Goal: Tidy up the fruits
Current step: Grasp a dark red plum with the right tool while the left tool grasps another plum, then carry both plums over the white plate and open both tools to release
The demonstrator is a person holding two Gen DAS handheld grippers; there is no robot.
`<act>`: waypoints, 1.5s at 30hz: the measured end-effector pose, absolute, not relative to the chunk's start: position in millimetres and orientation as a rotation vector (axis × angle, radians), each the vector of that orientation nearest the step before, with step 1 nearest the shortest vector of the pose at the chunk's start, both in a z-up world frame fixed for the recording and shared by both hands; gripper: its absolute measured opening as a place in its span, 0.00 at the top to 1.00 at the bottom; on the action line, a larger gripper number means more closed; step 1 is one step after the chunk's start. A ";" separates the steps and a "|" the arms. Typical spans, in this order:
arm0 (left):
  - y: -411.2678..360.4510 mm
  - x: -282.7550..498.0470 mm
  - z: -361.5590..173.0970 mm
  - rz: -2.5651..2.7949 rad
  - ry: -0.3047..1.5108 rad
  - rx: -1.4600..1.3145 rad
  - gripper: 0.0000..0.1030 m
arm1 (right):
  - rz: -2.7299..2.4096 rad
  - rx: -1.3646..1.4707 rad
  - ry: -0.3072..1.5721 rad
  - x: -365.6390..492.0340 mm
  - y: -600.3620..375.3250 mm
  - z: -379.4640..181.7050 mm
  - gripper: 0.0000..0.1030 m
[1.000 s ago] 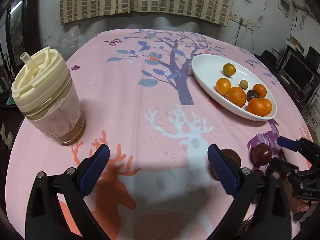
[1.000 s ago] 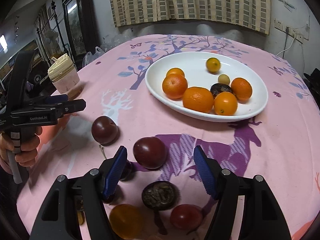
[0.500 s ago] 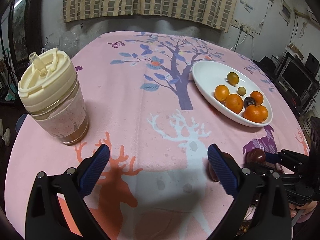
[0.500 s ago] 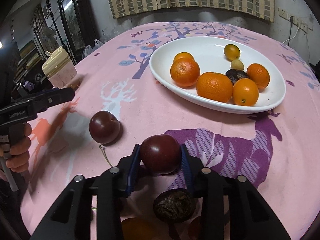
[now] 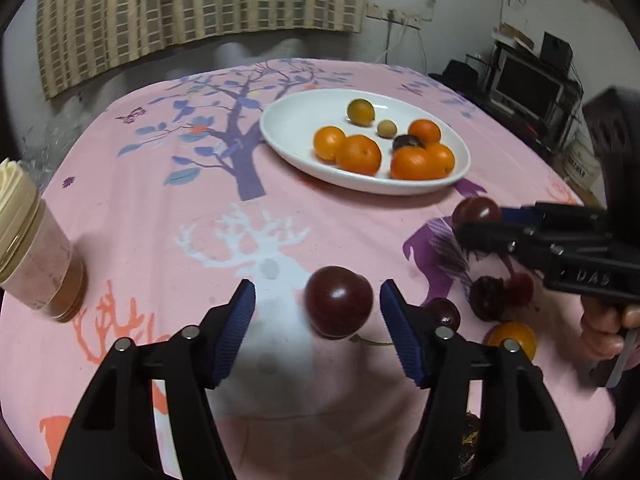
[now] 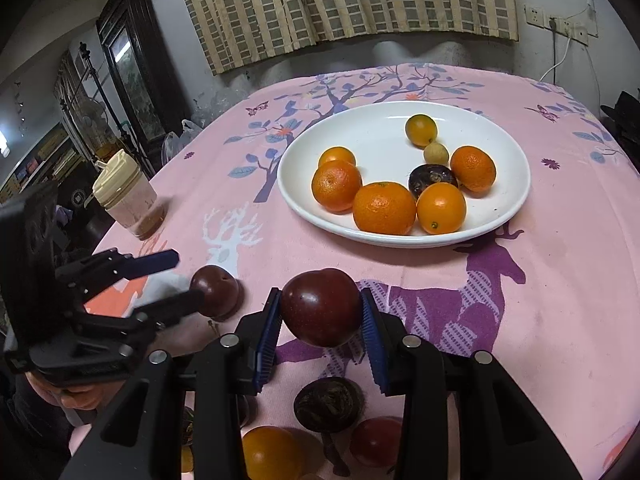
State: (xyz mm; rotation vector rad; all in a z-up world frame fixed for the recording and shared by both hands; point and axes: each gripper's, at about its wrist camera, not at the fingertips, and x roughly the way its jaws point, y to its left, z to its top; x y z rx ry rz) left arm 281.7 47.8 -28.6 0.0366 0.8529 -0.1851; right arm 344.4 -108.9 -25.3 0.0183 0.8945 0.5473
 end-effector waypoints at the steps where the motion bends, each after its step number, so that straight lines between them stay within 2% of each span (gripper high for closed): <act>1: 46.7 283.3 -30.6 -0.188 0.861 0.036 0.44 | 0.549 0.019 0.893 344.6 -109.1 -24.6 0.62; 4: 45.5 291.3 -38.4 -0.211 0.897 0.014 0.50 | 0.553 0.023 0.887 344.1 -110.1 -22.0 0.62; 9: 43.0 298.5 -47.4 -0.220 0.927 0.004 0.52 | 0.551 0.028 0.878 343.0 -112.0 -18.7 0.62; 12: 40.9 299.6 -51.5 -0.228 0.941 0.002 0.61 | 0.550 0.033 0.866 341.6 -114.2 -15.1 0.62; 17: 44.8 296.7 -45.6 -0.218 0.937 -0.030 0.62 | 0.544 0.046 0.855 341.0 -119.3 -11.2 0.62; 21: 49.2 302.4 -13.5 -0.242 0.874 -0.060 0.62 | 0.537 0.076 0.829 346.4 -129.1 -1.3 0.62; 27: 33.9 361.5 32.8 -0.263 0.784 -0.043 0.62 | 0.493 0.093 0.765 387.2 -139.1 19.7 0.62; 33: 18.7 440.9 20.5 -0.218 0.817 -0.041 0.62 | 0.428 0.073 0.757 441.3 -133.1 6.6 0.62; 38: 13.0 477.5 2.1 -0.189 0.865 -0.029 0.61 | 0.431 0.067 0.792 470.0 -125.7 -11.2 0.60; 39: 13.0 480.2 -0.2 -0.174 0.872 -0.027 0.56 | 0.429 0.070 0.789 472.4 -124.5 -11.9 0.59; 40: 13.6 478.8 0.9 -0.157 0.862 -0.024 0.38 | 0.432 0.079 0.792 473.0 -124.3 -11.0 0.56; 41: 14.7 473.2 4.2 -0.144 0.838 -0.021 0.30 | 0.439 0.082 0.794 470.0 -124.3 -9.4 0.55; 42: 16.6 462.9 11.5 -0.131 0.792 -0.016 0.23 | 0.448 0.078 0.794 466.7 -124.1 -6.5 0.54; 45: 22.9 435.7 27.3 -0.142 0.771 0.016 0.11 | 0.476 0.044 0.757 442.3 -125.1 9.7 0.48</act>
